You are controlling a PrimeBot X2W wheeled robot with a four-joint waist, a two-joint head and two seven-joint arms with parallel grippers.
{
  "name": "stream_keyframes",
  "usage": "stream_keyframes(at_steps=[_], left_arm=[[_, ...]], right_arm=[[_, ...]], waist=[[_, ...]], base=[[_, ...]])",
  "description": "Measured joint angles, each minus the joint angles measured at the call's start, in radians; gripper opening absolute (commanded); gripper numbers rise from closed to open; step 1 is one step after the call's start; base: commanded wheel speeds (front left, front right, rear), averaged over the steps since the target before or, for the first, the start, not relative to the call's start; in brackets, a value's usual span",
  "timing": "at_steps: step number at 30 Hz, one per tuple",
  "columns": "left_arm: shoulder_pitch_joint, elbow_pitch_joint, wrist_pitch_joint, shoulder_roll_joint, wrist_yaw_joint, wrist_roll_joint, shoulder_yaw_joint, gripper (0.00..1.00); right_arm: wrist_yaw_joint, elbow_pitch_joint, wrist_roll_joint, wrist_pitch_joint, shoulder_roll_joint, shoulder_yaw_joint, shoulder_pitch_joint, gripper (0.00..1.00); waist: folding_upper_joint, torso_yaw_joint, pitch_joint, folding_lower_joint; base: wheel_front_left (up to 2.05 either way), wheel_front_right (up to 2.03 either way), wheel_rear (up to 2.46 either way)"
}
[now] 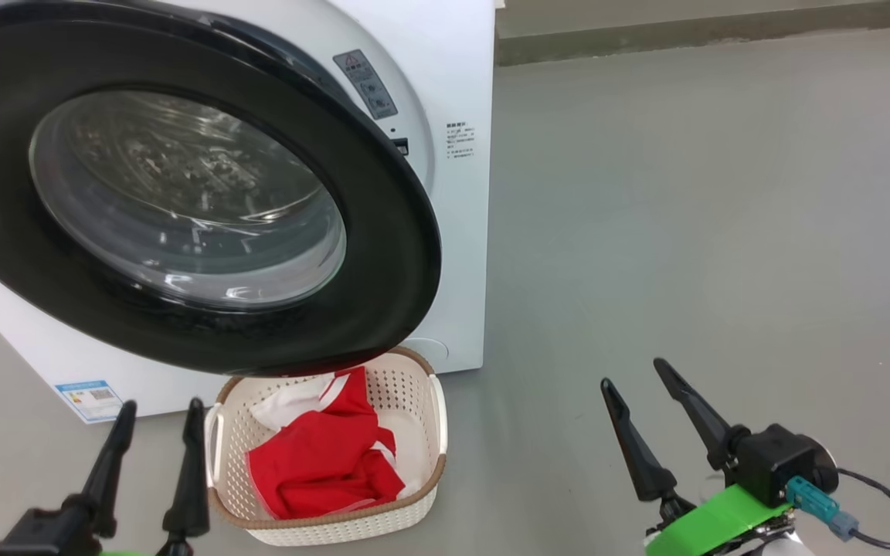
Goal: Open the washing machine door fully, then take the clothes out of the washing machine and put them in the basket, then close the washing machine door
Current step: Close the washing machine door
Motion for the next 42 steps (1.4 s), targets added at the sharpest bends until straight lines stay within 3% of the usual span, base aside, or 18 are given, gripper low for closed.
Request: stream_keyframes(at_steps=[9,18,40,42], left_arm=[[0.071,-0.003,-0.003,-0.055,-0.003,0.115,0.072,1.0],[0.094,0.009,-0.003,-0.112,-0.044,0.171,0.115,1.0],[0.096,0.016,-0.003,-0.171,-0.092,0.248,0.169,1.0],[0.097,0.016,-0.003,-0.175,-0.099,0.255,0.169,1.0]], right_arm=[[0.0,-0.011,-0.008,0.0,0.0,-0.021,0.026,1.0],[0.0,-0.01,-0.01,0.0,0.001,-0.023,0.026,1.0],[0.0,-0.002,-0.01,0.0,0.004,-0.016,0.026,1.0],[0.0,-0.001,-0.018,0.0,0.002,-0.008,0.026,0.25]], waist=[[0.0,0.002,-0.005,0.0],[0.0,0.005,-0.006,0.0],[0.0,0.01,-0.009,0.0],[0.0,0.013,-0.009,0.0]], base=[[0.0,0.0,0.0],[0.0,0.0,0.0],[0.0,0.0,0.0],[0.0,0.0,0.0]])
